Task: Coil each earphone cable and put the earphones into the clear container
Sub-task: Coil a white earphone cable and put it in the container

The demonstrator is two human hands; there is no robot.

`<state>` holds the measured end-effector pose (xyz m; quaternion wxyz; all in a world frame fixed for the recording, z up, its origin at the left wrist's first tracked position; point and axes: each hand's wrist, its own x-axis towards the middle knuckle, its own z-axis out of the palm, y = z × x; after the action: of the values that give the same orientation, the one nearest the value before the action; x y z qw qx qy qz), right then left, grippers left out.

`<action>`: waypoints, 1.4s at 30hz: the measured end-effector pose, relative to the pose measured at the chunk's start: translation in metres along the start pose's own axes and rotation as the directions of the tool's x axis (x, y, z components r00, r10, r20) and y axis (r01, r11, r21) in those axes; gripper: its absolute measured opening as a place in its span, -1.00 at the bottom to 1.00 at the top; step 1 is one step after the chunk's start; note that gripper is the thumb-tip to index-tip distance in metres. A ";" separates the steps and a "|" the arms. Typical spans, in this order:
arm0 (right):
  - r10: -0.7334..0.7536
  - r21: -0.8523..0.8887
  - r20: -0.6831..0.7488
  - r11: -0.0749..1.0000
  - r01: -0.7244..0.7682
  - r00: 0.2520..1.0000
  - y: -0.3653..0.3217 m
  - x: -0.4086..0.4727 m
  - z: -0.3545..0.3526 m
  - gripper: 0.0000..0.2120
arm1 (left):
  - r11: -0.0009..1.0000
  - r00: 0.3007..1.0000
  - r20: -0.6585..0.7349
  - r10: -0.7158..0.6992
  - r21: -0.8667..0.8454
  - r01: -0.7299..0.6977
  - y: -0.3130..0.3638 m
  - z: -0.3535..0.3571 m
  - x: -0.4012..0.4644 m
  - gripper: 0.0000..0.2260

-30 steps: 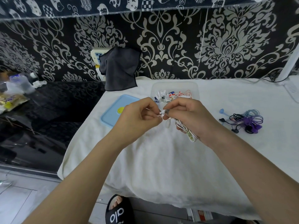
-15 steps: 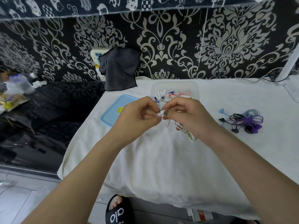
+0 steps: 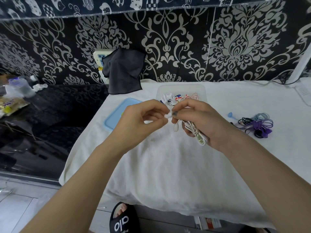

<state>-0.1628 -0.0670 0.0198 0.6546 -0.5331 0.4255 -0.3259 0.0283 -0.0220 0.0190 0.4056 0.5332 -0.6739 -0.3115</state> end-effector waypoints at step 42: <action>0.185 0.474 0.265 0.830 -0.295 0.946 0.003 0.002 -0.001 -0.95 | 0.876 0.992 0.043 -0.115 -0.467 0.122 0.007 0.006 0.004 -0.88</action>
<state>-0.1633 -0.0689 0.0166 0.8483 -0.3149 0.3176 -0.2833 0.0193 -0.0239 0.0232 0.4980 0.4576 -0.5474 -0.4928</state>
